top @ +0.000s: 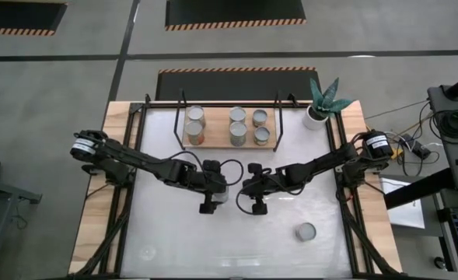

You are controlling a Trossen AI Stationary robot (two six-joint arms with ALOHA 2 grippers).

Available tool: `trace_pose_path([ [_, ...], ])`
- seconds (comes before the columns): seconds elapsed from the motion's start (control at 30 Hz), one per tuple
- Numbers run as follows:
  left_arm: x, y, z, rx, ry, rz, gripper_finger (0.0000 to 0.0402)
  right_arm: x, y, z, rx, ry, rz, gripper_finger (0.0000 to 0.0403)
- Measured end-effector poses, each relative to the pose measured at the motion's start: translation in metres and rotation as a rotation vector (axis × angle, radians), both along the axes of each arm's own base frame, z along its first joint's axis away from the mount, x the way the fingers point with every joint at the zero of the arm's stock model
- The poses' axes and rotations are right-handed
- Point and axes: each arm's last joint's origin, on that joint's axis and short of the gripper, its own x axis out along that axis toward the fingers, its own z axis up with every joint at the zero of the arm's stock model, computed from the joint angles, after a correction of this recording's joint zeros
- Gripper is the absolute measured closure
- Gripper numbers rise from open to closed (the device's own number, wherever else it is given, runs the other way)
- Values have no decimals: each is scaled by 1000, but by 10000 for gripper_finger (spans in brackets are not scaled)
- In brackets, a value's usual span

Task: Pick and place cans onto a shelf
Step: Put the canned peas on the shelf

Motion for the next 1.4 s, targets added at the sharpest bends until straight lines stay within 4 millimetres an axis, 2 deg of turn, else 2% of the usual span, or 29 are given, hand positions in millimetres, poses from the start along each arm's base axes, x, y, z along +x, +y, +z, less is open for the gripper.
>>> trace_pose_path([
  [0.33, -8, 1, 11, 3, -1, -22, 25, 0, 2, 0, 0, -1, 6, 390],
  [1.1, -11, 5, 3, 43, 23, -18, 25, 0, 2, 0, 6, 0, 1, 390],
  [1.4, -13, 5, -7, 41, 11, -18, 35, 0, 2, 0, 5, 0, 0, 390],
])
